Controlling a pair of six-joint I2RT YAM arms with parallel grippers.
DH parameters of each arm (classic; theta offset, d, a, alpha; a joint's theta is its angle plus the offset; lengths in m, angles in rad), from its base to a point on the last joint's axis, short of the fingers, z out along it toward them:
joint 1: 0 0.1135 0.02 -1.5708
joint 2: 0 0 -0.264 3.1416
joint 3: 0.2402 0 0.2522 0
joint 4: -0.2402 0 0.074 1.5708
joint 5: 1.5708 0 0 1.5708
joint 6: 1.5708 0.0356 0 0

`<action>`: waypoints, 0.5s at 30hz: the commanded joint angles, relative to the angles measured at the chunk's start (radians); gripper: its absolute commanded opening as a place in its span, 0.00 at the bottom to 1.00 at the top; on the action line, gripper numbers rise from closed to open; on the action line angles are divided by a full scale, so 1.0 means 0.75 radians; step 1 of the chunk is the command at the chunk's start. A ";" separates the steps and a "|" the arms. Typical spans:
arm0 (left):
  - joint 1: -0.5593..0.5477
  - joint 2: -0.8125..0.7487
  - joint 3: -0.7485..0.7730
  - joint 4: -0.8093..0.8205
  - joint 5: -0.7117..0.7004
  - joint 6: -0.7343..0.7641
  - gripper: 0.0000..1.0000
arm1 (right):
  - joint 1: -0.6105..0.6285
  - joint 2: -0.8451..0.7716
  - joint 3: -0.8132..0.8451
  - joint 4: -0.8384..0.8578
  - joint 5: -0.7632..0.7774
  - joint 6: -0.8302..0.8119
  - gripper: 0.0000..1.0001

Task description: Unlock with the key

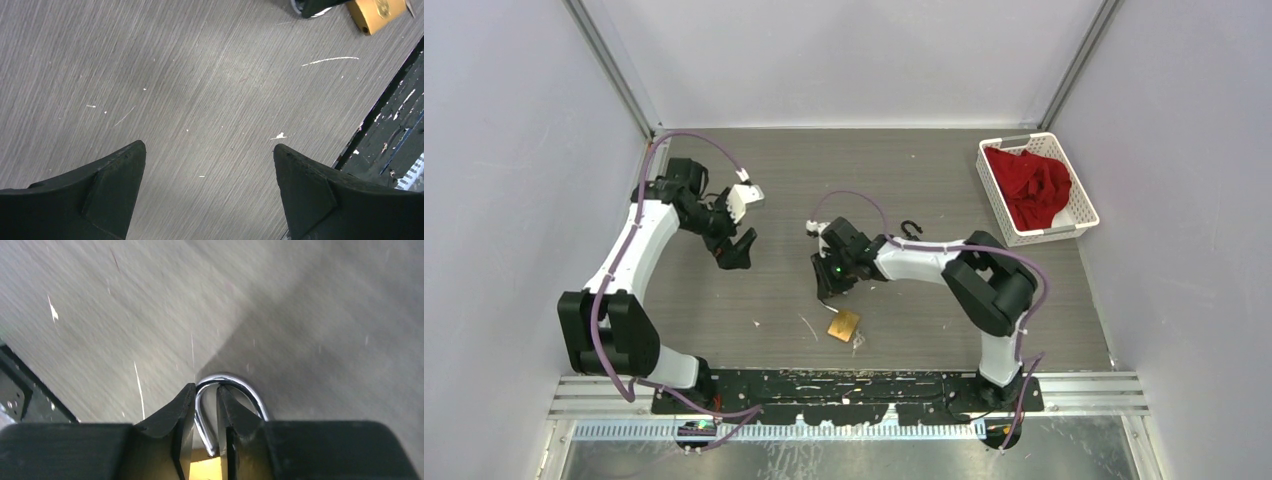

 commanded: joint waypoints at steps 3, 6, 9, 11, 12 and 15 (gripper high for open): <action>0.028 -0.044 -0.036 0.072 0.017 -0.072 0.98 | -0.021 0.204 0.324 -0.026 0.197 -0.124 0.23; 0.046 -0.026 -0.026 0.070 0.003 -0.085 0.99 | -0.066 0.315 0.460 -0.044 0.197 -0.138 0.21; 0.067 -0.027 -0.027 0.088 0.021 -0.101 0.99 | -0.086 0.406 0.614 -0.090 0.231 -0.184 0.24; 0.072 -0.032 -0.028 0.105 0.023 -0.132 1.00 | -0.087 0.438 0.681 -0.122 0.235 -0.210 0.33; 0.074 -0.033 -0.028 0.115 0.019 -0.156 0.99 | -0.087 0.434 0.693 -0.126 0.224 -0.210 0.39; 0.089 -0.042 -0.033 0.159 0.028 -0.239 0.99 | -0.087 0.349 0.662 -0.103 0.214 -0.197 0.64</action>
